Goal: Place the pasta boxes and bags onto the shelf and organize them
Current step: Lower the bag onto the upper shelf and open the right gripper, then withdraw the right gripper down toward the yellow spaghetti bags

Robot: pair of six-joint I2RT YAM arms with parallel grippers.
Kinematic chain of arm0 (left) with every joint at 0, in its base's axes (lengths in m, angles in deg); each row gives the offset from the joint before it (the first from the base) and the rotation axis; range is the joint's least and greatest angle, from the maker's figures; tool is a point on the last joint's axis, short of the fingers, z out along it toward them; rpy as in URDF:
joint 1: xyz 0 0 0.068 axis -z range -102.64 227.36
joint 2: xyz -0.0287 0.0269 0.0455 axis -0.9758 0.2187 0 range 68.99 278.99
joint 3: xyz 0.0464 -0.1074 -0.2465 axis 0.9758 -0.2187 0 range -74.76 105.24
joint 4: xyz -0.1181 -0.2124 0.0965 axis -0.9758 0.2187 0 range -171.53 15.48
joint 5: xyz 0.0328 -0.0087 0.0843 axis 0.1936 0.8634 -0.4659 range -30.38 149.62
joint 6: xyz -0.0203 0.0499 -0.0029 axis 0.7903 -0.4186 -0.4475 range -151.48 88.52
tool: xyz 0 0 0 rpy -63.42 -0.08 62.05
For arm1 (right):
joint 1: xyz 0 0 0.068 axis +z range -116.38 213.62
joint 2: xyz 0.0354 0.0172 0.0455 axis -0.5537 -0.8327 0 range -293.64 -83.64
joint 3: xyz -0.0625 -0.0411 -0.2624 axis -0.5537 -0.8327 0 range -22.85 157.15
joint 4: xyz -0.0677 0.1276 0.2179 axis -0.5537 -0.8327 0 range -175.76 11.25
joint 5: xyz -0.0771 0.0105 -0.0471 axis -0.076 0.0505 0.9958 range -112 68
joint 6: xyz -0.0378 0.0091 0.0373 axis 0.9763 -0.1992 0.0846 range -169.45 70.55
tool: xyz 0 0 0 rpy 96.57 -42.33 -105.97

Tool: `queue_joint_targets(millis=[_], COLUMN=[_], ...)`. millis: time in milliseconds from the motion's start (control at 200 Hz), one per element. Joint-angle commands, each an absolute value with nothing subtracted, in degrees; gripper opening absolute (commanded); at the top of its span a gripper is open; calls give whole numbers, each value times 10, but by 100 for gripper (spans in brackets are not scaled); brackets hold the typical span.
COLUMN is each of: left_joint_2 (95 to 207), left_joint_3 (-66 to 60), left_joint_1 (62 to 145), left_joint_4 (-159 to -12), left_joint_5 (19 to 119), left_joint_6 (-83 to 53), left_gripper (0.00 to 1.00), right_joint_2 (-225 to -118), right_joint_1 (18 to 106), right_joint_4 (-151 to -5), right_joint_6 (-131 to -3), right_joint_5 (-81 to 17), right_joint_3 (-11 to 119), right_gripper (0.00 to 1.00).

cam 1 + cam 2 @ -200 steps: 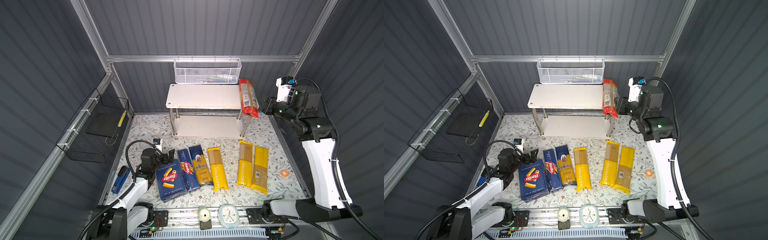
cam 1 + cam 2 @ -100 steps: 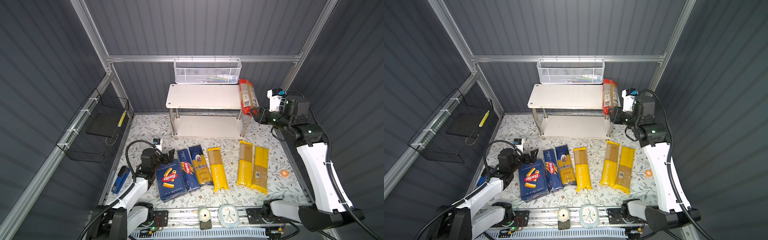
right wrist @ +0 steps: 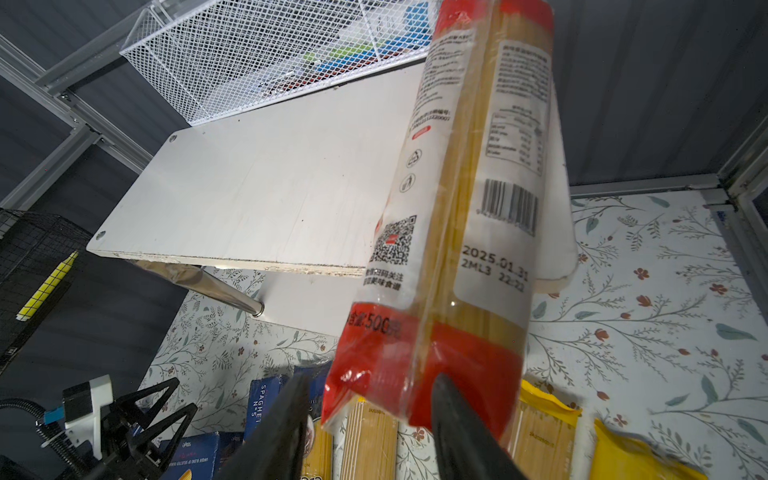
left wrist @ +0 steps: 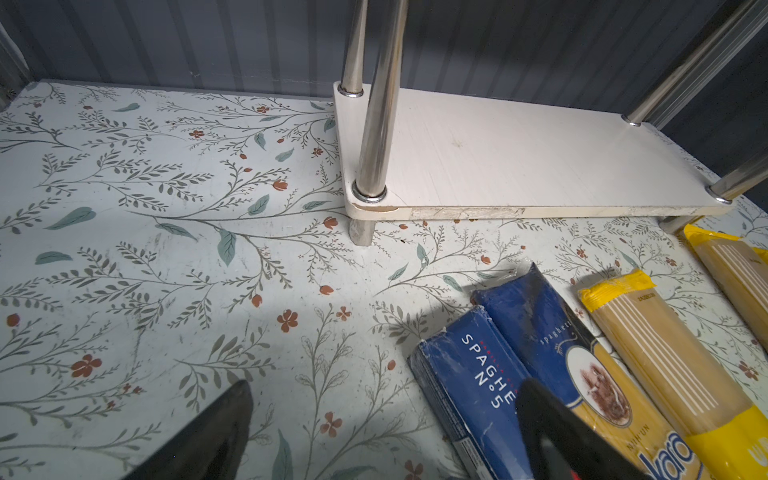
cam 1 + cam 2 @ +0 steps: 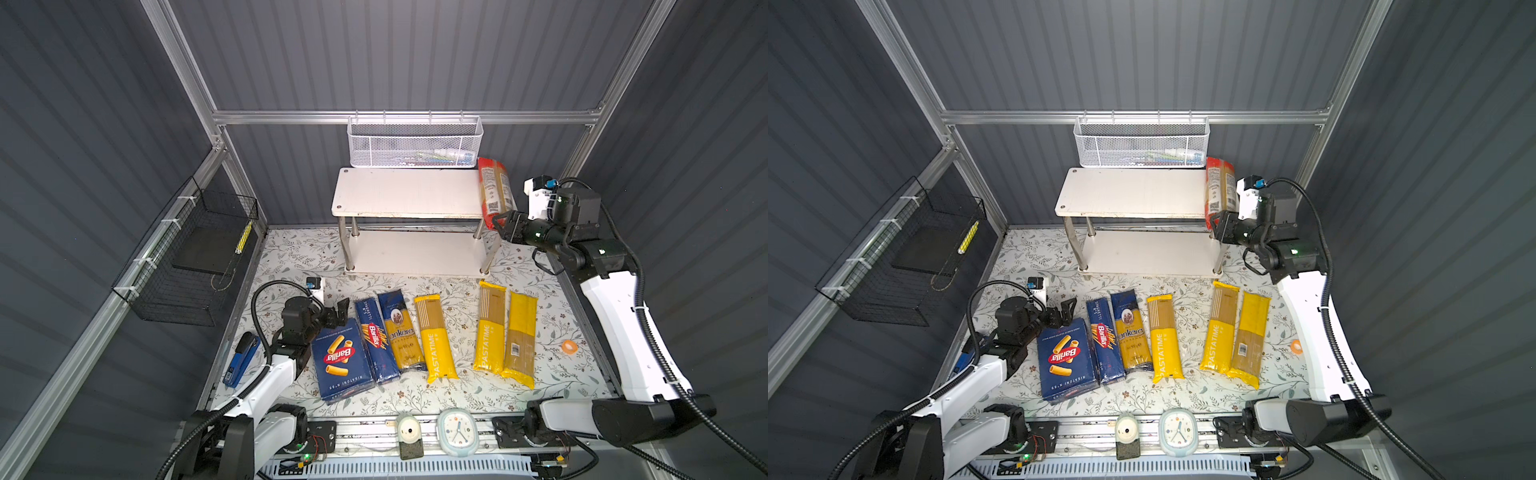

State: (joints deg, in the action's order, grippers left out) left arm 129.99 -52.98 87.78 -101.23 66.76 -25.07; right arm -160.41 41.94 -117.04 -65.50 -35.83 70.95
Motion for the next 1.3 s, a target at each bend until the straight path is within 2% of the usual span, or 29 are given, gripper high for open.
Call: queue_joint_targets(millis=[0,275,415,480,665,770,941,1076,1296], left_joint_2=[1295,1292,1286,1282,1282,1281,1275,1278,1276], left_joint_3=[-526,-529,-533,-536,-536,-537,-540,-538,-539], left_joint_1=[878,877,877,877,877,877,878,877,877], left_joint_4=[-1017,-1017,-1020,-1022,-1022,-1022,-1024,-1024,-1024], left_joint_5=[668,668,667,667,666,667,664,665,665], left_joint_6=[-258,-258,-258,-258,-257,-258,-257,-257,-257], left_gripper=[100,100,100,100,100,100,100,100,99], right_joint_2=[-1609,-1585,-1535,-1499,-1389,-1330,-1241,-1243,-1338], right_joint_1=[424,429,439,453,488,500,508,508,508], right_joint_4=[-1190,-1245,-1256,-1244,-1220,-1212,-1195,-1168,-1103], right_joint_6=[-645,-632,-633,-620,-629,-654,-763,-807,-830], right_joint_5=[-333,-314,-339,-358,-324,-265,-148,-148,-154], right_joint_3=[724,780,754,716,570,476,315,227,171], right_gripper=[51,52,53,53,52,52,54,59,69])
